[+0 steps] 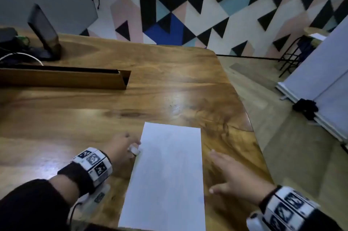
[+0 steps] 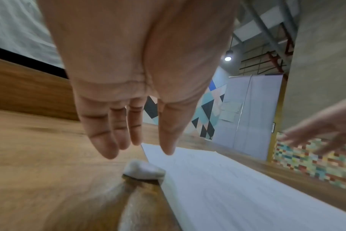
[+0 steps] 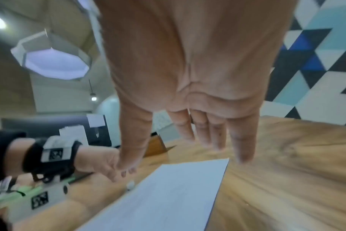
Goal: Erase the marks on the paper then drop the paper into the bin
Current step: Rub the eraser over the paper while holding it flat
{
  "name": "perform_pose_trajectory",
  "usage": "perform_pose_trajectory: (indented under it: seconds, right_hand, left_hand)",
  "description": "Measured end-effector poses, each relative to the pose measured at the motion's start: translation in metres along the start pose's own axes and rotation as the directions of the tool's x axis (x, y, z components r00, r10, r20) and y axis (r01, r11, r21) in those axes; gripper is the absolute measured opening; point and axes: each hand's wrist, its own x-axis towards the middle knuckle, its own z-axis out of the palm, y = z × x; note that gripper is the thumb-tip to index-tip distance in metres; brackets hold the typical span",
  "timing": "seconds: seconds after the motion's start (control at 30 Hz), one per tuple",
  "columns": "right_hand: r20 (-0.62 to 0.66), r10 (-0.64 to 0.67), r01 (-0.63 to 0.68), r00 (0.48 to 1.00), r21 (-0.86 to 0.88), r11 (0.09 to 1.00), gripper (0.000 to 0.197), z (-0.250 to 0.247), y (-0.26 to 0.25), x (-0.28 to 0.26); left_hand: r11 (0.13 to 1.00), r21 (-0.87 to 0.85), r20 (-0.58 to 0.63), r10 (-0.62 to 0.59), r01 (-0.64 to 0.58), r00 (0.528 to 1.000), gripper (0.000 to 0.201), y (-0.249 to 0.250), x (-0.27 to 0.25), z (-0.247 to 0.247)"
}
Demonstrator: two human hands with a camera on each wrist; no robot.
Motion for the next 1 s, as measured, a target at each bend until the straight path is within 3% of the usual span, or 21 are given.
perform_pose_trajectory:
  seconds: [0.07, 0.13, 0.37, 0.47, 0.53, 0.77, 0.9, 1.0]
  right_hand:
    - [-0.026, 0.003, -0.004, 1.000, -0.011, 1.000, 0.115, -0.001, -0.005, 0.031]
    - [0.000, 0.021, -0.021, 1.000, -0.120, 0.993, 0.121, -0.002, -0.015, 0.063]
    - [0.041, 0.110, -0.100, 0.993, -0.198, 0.975, 0.133, 0.011, -0.023, 0.137]
    - [0.055, 0.103, -0.089, 0.993, -0.208, 0.974, 0.134, 0.022, -0.025, 0.142]
    - [0.050, 0.099, -0.086, 0.994, -0.216, 0.973, 0.134, 0.027, -0.026, 0.139]
    - [0.077, 0.094, -0.077, 0.993, -0.198, 0.977, 0.133, 0.040, -0.030, 0.122]
    - [0.051, 0.095, -0.083, 0.994, -0.192, 0.978, 0.126, 0.045, -0.032, 0.118]
    - [-0.059, 0.124, -0.133, 0.991, -0.192, 0.972, 0.114, 0.044, -0.040, 0.127]
  left_hand:
    - [1.000, -0.026, -0.032, -0.003, 0.002, 0.999, 0.024, -0.002, 0.008, 0.006]
    - [0.997, 0.075, -0.020, 0.030, -0.028, 0.999, 0.028, -0.004, 0.011, 0.013]
    - [0.996, 0.085, 0.015, 0.037, -0.038, 0.999, 0.015, -0.010, 0.021, 0.017]
    - [0.999, 0.028, 0.023, 0.042, -0.042, 0.999, 0.007, -0.009, 0.022, 0.014]
    - [0.998, -0.009, -0.036, 0.056, -0.056, 0.998, 0.014, -0.007, 0.024, 0.014]
    - [0.968, -0.068, -0.062, 0.238, -0.242, 0.969, 0.015, 0.009, 0.030, 0.031]
    - [0.974, -0.043, -0.097, 0.217, -0.222, 0.971, 0.012, 0.004, 0.023, 0.041]
    - [0.985, -0.059, -0.052, 0.162, -0.165, 0.985, 0.013, 0.010, 0.026, 0.035]
